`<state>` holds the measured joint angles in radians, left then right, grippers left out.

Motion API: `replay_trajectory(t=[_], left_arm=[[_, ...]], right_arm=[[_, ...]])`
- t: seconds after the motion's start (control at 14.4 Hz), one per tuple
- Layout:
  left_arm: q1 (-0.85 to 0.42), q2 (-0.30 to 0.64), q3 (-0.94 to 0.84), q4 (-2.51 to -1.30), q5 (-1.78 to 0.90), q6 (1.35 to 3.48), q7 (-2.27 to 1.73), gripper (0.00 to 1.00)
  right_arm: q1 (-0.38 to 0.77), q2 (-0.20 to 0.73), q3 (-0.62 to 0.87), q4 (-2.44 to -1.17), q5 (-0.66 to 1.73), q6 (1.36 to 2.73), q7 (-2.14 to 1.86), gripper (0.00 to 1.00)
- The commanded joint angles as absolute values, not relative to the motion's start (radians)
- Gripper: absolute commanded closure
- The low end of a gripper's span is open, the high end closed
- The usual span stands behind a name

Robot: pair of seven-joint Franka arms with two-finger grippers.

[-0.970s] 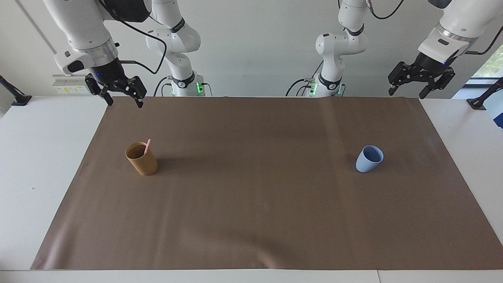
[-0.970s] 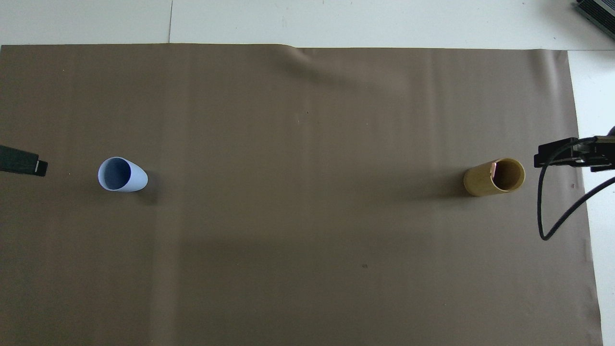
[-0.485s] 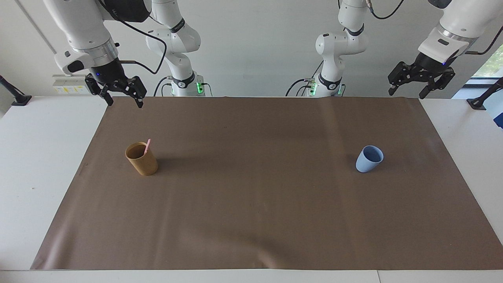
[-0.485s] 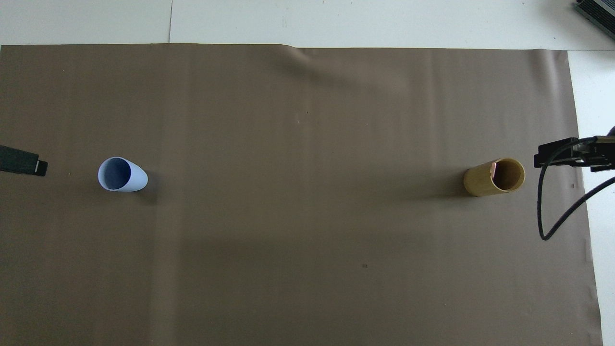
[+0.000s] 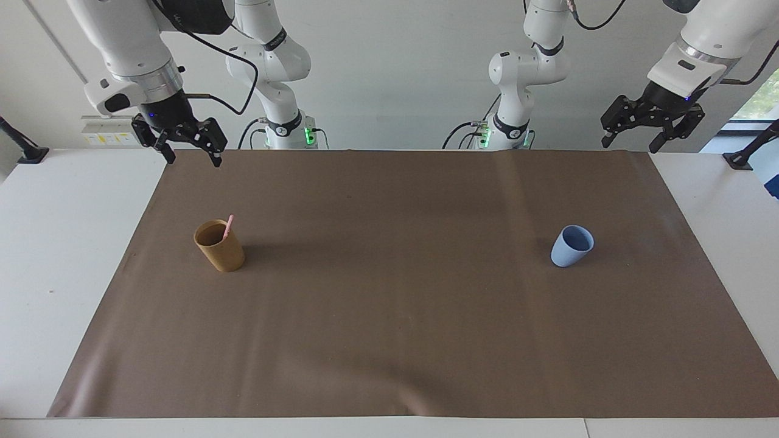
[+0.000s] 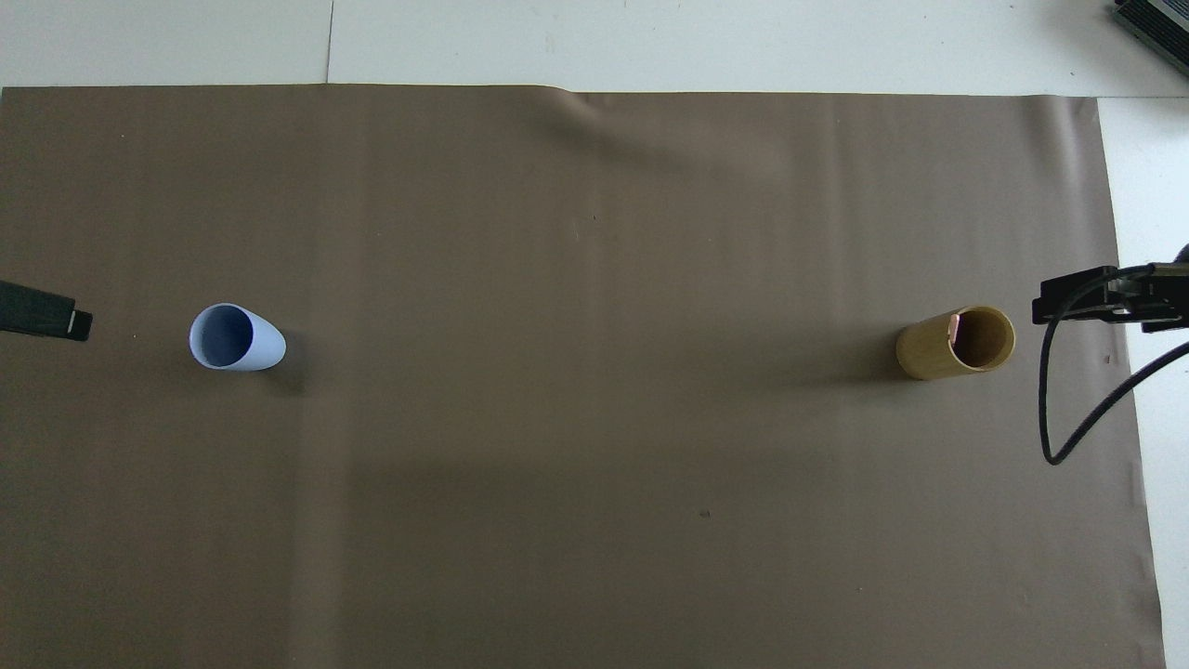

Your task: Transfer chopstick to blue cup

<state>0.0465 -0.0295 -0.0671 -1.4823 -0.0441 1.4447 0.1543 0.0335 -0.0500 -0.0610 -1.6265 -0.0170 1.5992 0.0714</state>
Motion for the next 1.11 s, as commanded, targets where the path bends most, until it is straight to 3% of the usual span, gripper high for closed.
replay_trajectory(t=[0.0, 1.04], left_arm=[[0.048, -0.037, -0.069, -1.485, -0.043, 1.44, 0.153, 0.0], [0.06, -0.037, -0.069, -1.483, -0.043, 1.439, 0.152, 0.0]], right_arm=[[0.025, -0.049, -0.058, -1.626, 0.002, 1.594, 0.051, 0.0], [0.025, -0.049, -0.058, -1.626, 0.002, 1.594, 0.051, 0.0]])
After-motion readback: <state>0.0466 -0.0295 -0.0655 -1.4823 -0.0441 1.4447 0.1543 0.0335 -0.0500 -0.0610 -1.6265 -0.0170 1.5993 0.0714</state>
